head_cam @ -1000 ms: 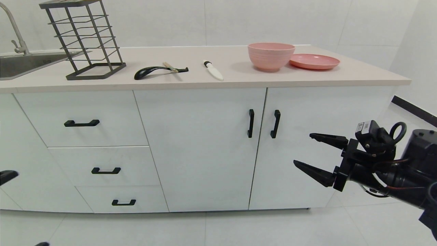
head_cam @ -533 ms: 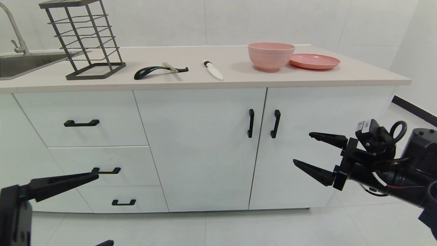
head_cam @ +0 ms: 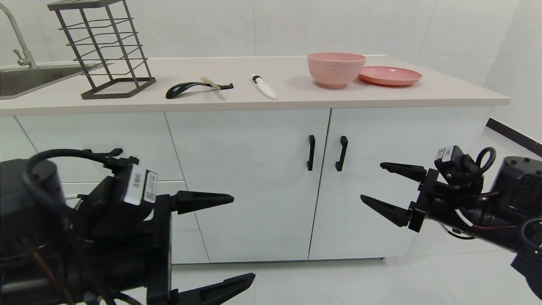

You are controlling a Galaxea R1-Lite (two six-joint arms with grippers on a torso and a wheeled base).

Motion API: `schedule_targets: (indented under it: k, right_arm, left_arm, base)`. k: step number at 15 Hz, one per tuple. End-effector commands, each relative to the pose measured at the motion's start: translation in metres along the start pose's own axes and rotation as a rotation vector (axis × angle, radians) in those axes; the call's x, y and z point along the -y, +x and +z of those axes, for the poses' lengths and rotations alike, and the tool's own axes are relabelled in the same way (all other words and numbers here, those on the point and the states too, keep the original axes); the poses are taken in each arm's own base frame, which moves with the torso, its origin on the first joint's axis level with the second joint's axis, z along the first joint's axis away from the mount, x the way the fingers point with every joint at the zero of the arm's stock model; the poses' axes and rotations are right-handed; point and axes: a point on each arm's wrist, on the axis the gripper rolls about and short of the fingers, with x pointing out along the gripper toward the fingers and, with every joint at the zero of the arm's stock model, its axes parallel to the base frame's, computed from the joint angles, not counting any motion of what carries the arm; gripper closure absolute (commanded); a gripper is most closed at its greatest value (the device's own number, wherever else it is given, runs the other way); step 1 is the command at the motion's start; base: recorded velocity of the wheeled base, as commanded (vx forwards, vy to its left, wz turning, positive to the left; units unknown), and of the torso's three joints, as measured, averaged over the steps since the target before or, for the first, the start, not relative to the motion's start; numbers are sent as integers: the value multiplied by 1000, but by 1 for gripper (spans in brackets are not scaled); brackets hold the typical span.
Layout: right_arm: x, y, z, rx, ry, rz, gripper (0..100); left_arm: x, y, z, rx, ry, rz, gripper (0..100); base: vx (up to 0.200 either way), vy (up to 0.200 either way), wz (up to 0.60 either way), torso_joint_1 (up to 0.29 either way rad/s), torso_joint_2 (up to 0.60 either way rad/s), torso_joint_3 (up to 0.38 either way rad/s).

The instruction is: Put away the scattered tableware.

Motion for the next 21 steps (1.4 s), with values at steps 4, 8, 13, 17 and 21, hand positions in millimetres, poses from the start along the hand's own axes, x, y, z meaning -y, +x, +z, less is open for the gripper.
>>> schedule_targets:
  k: [4,8,13,17,21]
  right_arm:
    - [12,17,-14,-31,23,-5,0]
    - [22,26,-7,4,1,-19,0]
    - [34,50,-29,-19,16,-12,0]
    - [38,65,-41,-26,21,6,0]
    - [51,80,-40,7,-1,-8,0]
  left_arm:
    - [-3,40,-29,-53,-26,-67,0]
    - [0,64,-38,-39,-11,-102,0]
    - [-8,113,-30,-6,19,-134,0]
    - [-22,124,-13,53,46,-55,0]
    - [-31,141,-2,133,77,-39,0]
  base:
    - [0,0,0,0,0,0]
    - [0,0,0,0,0,0]
    - [0,0,0,0,0,0]
    - [0,0,0,0,0,0]
    - [0,0,0,0,0,0]
